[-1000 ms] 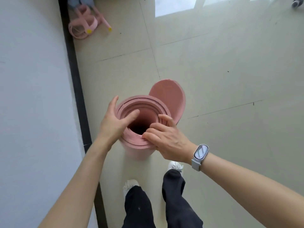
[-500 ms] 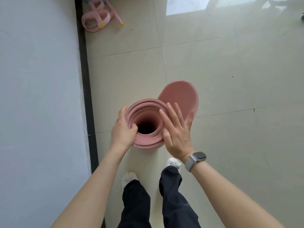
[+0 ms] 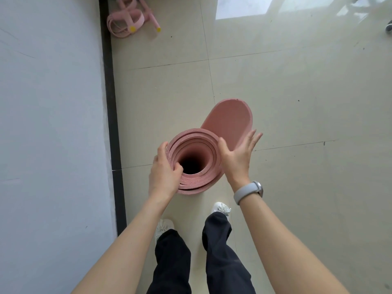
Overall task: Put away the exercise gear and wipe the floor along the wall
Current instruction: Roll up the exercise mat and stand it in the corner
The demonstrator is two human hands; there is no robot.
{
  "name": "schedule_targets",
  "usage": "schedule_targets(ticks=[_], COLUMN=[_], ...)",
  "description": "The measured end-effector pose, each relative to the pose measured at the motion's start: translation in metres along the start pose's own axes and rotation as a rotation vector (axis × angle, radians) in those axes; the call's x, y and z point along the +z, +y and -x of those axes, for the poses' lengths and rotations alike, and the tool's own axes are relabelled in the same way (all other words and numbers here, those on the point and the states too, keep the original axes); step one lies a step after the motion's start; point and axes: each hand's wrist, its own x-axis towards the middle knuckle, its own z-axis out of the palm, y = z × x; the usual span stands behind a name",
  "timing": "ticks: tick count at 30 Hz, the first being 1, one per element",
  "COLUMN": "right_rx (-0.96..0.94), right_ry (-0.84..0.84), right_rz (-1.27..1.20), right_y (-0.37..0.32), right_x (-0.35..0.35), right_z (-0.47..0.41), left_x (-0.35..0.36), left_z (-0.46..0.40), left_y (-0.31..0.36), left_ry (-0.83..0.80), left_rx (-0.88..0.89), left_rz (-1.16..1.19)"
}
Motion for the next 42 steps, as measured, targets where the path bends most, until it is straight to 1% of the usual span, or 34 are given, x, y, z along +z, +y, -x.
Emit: schedule_targets(ticks=[2,3,6,9,11,12,15,16,17,18,19,21,22,23,25,27,29,31,32,33,35,36,37,39,42], right_rx=[0.106,0.096,-0.008,0.046,0.024,0.005,-0.125,-0.178,-0.228,-0.271,-0.303,-0.352,-0.379,-0.398,-0.404,-0.435,-0.607,-0.789,-0.826,-0.834,-0.830,-0.833,-0.830,-0.809,-0.752], right_ry=[-0.022,-0.052,-0.142,-0.346,-0.525,-0.604,-0.806,-0.849,-0.865,-0.863,-0.848,-0.818,-0.800,-0.776,-0.718,-0.657,-0.523,-0.323,-0.259,-0.236,-0.262,-0.293,-0.325,-0.382,-0.458], right_rz=[-0.123,-0.118,0.009,0.087,0.222,0.274,0.392,0.419,0.431,0.437,0.442,0.464,0.468,0.472,0.483,0.473,0.493,0.619,0.731,0.858,1.060,1.118,1.157,1.191,1.205], right_y=[-0.004,-0.005,-0.008,-0.014,-0.011,-0.008,0.001,0.002,0.004,0.005,0.006,0.006,0.006,0.006,0.003,-0.001,-0.006,-0.007,-0.005,-0.001,0.009,0.013,0.015,0.012,0.001], right_x=[-0.001,-0.001,0.000,-0.005,-0.006,-0.006,-0.005,-0.006,-0.006,-0.008,-0.009,-0.008,-0.008,-0.008,-0.011,-0.016,-0.020,-0.019,-0.017,-0.013,-0.005,-0.003,-0.001,0.004,0.014], right_z=[-0.011,-0.014,-0.013,-0.010,-0.010,-0.008,0.004,0.009,0.012,0.014,0.015,0.015,0.015,0.016,0.019,0.026,0.037,0.045,0.047,0.047,0.041,0.035,0.027,0.012,0.000], left_x=[0.001,0.001,-0.003,-0.012,-0.014,-0.014,-0.011,-0.012,-0.015,-0.019,-0.023,-0.030,-0.033,-0.034,-0.036,-0.036,-0.034,-0.030,-0.026,-0.021,-0.010,-0.005,-0.001,0.002,0.001], left_z=[0.005,0.007,0.010,0.013,0.019,0.022,0.027,0.025,0.023,0.021,0.017,0.008,0.006,0.005,0.009,0.020,0.034,0.046,0.048,0.047,0.039,0.034,0.028,0.015,0.000], left_y=[0.000,0.000,-0.003,-0.011,-0.018,-0.022,-0.033,-0.035,-0.037,-0.037,-0.034,-0.028,-0.024,-0.020,-0.010,-0.003,0.000,-0.001,-0.003,-0.006,-0.011,-0.013,-0.014,-0.013,-0.002], left_ry=[-0.019,-0.037,-0.101,-0.213,-0.248,-0.213,0.065,0.120,0.113,0.068,-0.023,-0.238,-0.303,-0.321,-0.277,-0.176,-0.060,0.005,0.012,-0.003,-0.046,-0.046,-0.030,-0.011,-0.068], left_rx=[0.042,0.072,0.186,0.283,0.310,0.329,0.378,0.371,0.366,0.368,0.365,0.315,0.300,0.309,0.340,0.329,0.275,0.187,0.129,0.071,-0.019,-0.028,0.000,0.084,0.056], left_rz=[-0.035,-0.064,-0.139,-0.177,-0.214,-0.247,-0.433,-0.463,-0.486,-0.514,-0.535,-0.491,-0.457,-0.424,-0.369,-0.331,-0.279,-0.212,-0.194,-0.201,-0.230,-0.240,-0.257,-0.291,-0.221])
